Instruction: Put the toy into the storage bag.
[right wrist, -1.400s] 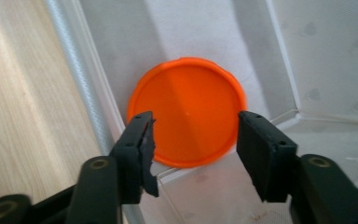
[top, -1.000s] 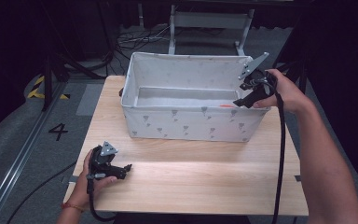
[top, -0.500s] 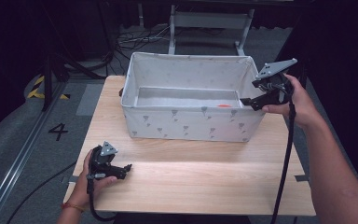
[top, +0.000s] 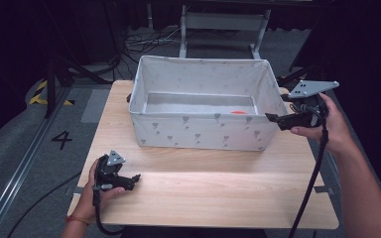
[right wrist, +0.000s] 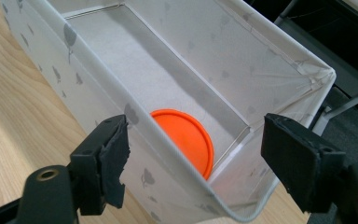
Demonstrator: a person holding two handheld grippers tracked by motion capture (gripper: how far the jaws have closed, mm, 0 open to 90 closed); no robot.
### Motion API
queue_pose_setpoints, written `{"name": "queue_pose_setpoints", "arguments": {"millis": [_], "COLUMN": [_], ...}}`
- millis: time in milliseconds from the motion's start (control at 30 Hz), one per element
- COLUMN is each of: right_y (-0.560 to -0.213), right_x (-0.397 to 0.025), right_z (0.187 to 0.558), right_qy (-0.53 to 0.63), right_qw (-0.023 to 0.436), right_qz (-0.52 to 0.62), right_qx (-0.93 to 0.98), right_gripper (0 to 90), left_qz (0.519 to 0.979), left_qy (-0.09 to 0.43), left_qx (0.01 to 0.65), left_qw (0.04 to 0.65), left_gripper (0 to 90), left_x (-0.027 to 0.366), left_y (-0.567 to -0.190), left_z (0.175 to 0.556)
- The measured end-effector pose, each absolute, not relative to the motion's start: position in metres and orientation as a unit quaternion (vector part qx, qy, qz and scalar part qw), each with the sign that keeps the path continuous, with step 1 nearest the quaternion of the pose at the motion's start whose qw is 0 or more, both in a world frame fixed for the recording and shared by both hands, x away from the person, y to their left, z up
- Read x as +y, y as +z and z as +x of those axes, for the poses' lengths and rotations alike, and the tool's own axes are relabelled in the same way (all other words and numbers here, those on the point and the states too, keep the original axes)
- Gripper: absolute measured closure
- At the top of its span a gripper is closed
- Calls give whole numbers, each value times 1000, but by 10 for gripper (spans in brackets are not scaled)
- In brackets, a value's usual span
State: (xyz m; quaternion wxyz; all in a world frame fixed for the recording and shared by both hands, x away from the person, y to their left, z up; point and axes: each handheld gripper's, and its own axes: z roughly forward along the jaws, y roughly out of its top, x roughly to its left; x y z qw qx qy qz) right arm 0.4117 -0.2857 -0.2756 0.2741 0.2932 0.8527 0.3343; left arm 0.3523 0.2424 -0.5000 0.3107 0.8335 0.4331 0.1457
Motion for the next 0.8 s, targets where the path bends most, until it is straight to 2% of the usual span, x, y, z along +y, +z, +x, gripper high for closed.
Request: {"name": "queue_pose_setpoints", "arguments": {"millis": [333, 500, 800], "right_y": [-290, -301, -343], "right_x": [-300, -307, -318], "right_z": [384, 370, 347], "right_qy": [333, 331, 313], "right_qw": [306, 307, 312], "right_qz": [301, 300, 301], "right_qx": [840, 841, 845], "right_gripper": [216, 212, 213], "left_qz": [832, 832, 833], "left_qy": [147, 147, 148], "left_qx": [435, 435, 434], "left_qw": [310, 310, 309], "left_gripper": [2, 1, 1], "left_x": [242, 242, 242], "left_y": [-500, -500, -500], "left_z": [352, 352, 352]}}
